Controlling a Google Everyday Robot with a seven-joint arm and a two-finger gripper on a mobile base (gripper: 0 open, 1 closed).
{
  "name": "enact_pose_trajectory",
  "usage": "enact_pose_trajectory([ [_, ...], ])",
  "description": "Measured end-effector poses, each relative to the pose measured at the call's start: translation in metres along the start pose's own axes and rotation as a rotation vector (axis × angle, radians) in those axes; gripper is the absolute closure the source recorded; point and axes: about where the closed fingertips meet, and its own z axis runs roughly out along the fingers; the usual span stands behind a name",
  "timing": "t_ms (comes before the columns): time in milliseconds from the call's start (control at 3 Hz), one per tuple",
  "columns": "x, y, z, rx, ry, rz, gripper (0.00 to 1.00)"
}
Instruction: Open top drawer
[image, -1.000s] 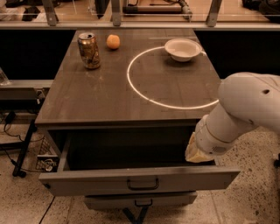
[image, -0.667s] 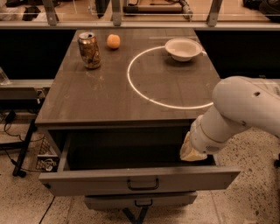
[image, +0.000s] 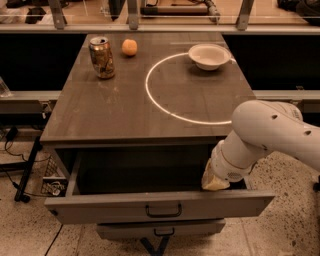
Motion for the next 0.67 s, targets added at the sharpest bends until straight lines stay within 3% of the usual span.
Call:
enact_pose_trajectory([
  [667, 0.026, 0.045, -0.003, -0.099, 0.044, 0.046, 1.00],
])
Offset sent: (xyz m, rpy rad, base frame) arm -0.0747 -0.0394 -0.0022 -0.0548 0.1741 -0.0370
